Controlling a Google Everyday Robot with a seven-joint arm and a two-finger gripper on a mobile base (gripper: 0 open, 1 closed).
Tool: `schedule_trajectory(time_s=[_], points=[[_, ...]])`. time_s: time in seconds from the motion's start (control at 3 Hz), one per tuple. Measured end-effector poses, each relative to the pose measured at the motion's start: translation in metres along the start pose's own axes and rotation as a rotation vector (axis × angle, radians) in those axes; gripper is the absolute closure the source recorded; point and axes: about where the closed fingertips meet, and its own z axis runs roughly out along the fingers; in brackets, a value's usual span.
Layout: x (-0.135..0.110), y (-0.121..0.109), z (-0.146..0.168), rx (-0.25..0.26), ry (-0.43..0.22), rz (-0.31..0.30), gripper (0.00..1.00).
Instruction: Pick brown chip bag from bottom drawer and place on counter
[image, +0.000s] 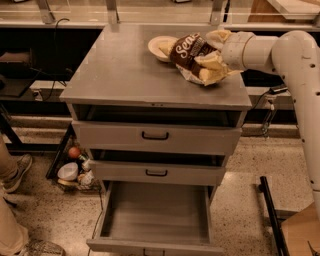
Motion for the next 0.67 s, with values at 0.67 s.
schedule_trajectory(time_s=[0.67], points=[[-0.04,-0.028,-0.057,0.086,-0.143,-0.008,0.0]])
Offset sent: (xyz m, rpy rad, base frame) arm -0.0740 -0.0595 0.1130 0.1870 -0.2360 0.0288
